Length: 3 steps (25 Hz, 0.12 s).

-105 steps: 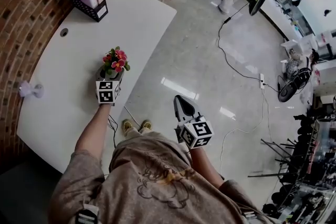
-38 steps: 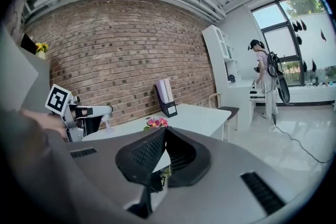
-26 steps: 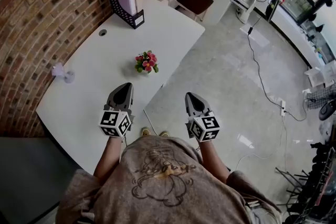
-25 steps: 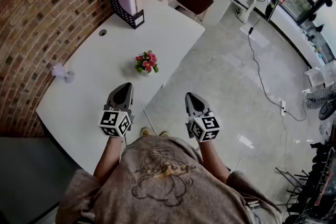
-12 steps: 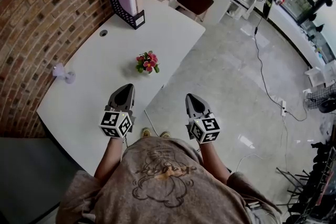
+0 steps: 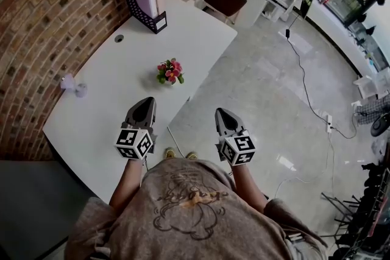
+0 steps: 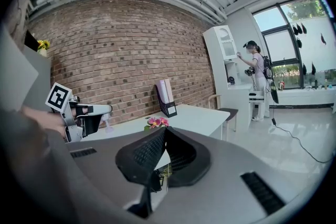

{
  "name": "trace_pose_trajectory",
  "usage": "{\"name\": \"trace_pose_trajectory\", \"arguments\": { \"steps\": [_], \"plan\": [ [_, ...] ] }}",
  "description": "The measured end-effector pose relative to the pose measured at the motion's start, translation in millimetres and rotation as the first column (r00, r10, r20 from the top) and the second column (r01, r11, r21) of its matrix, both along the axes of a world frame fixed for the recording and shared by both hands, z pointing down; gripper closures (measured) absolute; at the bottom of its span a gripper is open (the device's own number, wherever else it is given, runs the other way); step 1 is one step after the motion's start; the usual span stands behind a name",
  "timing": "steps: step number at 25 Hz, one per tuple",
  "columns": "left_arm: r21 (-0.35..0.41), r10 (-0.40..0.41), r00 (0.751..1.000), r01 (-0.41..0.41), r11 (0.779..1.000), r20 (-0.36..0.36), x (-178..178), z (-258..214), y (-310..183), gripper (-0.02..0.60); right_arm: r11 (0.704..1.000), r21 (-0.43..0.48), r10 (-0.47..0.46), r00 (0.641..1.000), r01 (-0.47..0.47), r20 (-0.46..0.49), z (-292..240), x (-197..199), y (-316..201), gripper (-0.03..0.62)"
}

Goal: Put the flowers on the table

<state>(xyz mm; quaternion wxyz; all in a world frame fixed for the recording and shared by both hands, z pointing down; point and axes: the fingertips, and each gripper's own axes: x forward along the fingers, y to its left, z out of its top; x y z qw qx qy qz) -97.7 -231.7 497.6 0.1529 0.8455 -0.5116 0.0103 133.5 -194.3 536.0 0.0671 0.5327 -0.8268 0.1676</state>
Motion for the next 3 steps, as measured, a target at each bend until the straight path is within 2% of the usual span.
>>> {"name": "trace_pose_trajectory", "arguments": {
  "steps": [3],
  "plan": [
    [-0.006,-0.001,1.000,0.001,1.000,-0.006,0.8,2.8,1.2,0.555,1.000,-0.002,-0.001,1.000,0.001,0.001,1.5,-0.2,0.2,0.591]
  ]
}}
